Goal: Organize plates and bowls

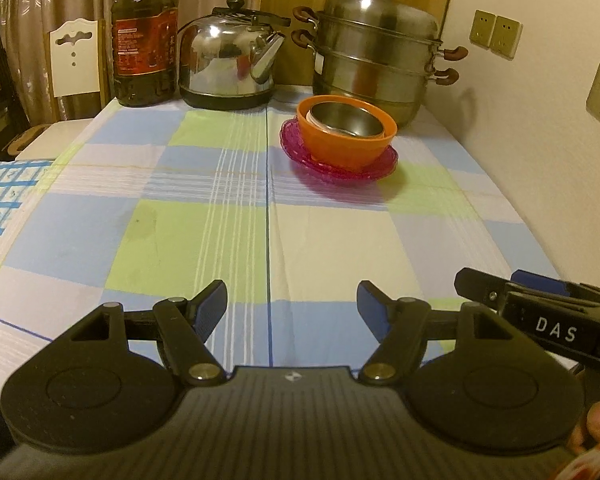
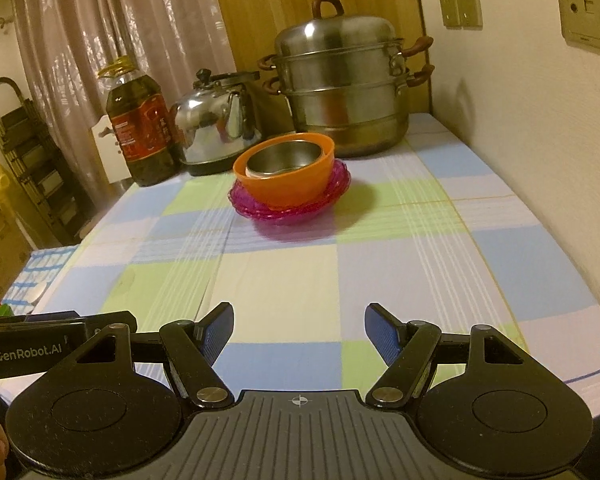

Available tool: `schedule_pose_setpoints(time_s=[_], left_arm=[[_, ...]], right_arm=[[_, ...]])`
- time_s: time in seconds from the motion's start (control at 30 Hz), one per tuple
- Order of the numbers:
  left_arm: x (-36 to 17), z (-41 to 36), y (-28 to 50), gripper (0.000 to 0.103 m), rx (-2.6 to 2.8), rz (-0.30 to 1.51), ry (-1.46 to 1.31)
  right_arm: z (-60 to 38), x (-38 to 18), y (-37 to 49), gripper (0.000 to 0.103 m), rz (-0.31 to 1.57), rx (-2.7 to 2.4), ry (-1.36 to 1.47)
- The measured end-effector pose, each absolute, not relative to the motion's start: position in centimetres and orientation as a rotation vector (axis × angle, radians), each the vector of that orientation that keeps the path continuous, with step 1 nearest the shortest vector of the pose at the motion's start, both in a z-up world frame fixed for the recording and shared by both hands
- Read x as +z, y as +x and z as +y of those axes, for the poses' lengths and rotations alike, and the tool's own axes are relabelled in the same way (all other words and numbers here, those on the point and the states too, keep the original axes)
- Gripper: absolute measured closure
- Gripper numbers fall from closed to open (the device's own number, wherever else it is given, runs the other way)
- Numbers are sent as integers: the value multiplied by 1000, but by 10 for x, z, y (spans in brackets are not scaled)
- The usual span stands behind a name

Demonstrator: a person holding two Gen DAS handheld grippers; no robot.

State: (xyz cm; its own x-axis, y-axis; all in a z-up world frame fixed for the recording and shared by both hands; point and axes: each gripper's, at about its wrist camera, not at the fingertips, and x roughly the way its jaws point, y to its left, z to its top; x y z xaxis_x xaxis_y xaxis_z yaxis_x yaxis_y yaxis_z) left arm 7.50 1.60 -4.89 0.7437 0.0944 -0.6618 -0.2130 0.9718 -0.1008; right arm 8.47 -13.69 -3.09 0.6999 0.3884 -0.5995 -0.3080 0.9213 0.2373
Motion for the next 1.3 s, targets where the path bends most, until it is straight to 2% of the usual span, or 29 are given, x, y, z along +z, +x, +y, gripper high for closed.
schedule_pose_setpoints(time_s=[1.3], left_arm=[[-57,9,72,33,155,723,-156]], right_arm=[[-137,-35,76,31,707,369,99]])
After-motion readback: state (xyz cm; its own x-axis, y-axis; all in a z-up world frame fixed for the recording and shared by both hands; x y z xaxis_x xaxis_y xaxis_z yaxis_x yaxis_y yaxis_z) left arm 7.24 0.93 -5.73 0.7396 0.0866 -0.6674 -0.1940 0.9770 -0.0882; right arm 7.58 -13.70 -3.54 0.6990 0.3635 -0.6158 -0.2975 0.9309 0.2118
